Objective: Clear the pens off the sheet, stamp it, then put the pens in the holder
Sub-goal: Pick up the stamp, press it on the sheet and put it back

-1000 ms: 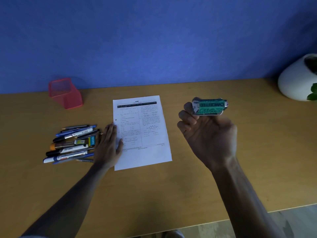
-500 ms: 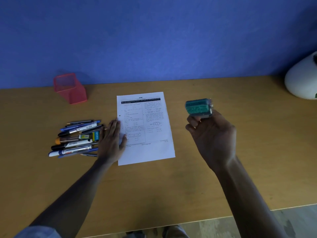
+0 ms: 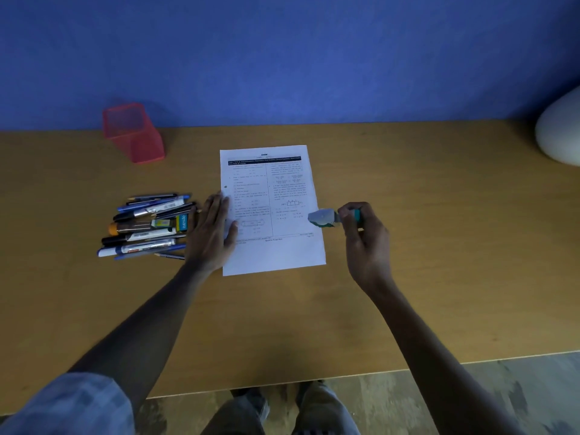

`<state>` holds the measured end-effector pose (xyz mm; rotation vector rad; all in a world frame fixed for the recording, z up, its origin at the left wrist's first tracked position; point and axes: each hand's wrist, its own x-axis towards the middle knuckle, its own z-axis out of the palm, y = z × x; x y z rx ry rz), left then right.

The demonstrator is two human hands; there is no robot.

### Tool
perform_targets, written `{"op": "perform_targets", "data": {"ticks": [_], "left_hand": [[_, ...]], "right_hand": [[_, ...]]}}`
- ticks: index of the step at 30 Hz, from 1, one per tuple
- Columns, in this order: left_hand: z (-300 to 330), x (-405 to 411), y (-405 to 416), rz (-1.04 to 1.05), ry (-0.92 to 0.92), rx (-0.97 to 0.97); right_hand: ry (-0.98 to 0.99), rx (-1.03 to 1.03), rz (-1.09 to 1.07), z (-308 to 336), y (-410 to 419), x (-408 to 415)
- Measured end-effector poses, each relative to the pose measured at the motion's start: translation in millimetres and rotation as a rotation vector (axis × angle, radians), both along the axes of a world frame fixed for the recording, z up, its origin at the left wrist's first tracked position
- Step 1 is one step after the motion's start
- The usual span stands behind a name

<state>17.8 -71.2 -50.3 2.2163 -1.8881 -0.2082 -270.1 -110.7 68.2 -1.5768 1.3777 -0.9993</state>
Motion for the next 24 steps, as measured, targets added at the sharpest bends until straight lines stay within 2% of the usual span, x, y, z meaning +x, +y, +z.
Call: {"op": "perform_targets", "data": {"ticks": [5,13,24], "left_hand": [[-2,0,0,0.003,-0.007,0.004],[-5,1,0,0.015,-0.020,0.021],[-5,0,0,0.022,-0.008,0.029]], "right_hand": [[0.299,-0.139,0.118,-22,9,1],[0.619,-0.238,0.193,-42,15,13],[0.814,-0.323,0.219,-46,16,26]]}}
